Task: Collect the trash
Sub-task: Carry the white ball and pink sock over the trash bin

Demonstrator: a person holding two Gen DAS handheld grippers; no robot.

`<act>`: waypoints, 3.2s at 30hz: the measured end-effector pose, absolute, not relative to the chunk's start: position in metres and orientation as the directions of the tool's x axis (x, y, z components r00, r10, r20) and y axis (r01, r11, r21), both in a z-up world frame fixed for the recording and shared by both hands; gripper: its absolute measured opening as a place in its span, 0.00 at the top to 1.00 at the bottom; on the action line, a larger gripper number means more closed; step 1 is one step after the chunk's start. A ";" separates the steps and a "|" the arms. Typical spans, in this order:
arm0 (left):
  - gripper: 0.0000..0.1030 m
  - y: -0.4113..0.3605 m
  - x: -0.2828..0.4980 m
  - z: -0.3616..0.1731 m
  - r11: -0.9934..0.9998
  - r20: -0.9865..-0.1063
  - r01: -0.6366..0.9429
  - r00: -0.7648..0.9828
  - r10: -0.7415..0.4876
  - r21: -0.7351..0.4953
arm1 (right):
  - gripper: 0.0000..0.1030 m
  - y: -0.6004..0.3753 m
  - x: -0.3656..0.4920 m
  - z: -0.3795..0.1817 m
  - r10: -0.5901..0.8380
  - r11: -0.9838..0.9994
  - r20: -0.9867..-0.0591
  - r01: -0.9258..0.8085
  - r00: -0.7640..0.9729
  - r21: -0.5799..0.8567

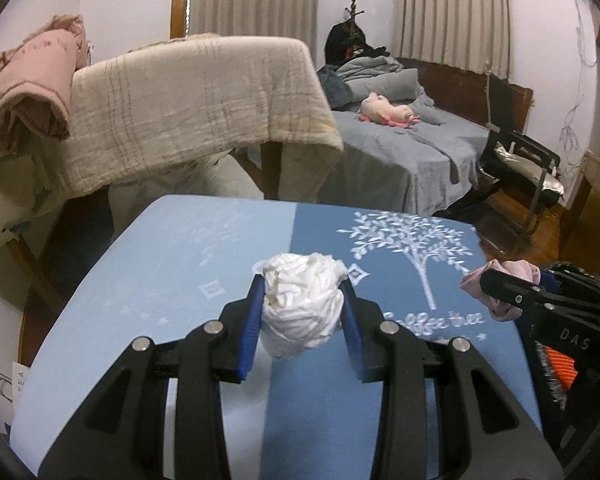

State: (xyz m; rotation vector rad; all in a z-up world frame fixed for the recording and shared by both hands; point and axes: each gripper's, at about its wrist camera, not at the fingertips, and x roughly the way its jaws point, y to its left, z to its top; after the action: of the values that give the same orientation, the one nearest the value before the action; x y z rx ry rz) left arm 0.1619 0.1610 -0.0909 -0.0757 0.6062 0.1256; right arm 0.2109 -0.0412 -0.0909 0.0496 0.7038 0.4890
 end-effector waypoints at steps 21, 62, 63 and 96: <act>0.66 0.076 0.116 -0.035 0.999 -0.509 -0.010 0.861 -0.015 -0.045 | 0.58 -0.127 0.138 -0.025 0.413 0.909 -0.510 -0.370 0.755 0.190; 0.66 -0.071 0.074 -0.005 0.948 -0.443 0.316 0.848 -0.290 -0.015 | 0.58 -0.269 0.050 0.009 0.196 0.979 -0.426 -0.148 0.883 0.142; 0.66 -0.075 0.074 -0.005 0.946 -0.443 0.323 0.846 -0.296 -0.015 | 0.58 -0.271 0.050 0.009 0.191 0.980 -0.427 -0.143 0.884 0.141; 0.66 -0.151 0.123 -0.066 0.878 -0.510 0.478 0.749 -0.423 -0.026 | 0.58 -0.340 0.073 -0.040 0.058 0.991 -0.523 0.016 0.850 0.135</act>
State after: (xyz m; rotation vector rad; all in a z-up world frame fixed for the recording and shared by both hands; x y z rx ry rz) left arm 0.1233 -0.1511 -0.0655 0.1088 0.5307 -0.4932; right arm 0.0732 -0.3405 -0.0402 0.1365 0.5539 0.0222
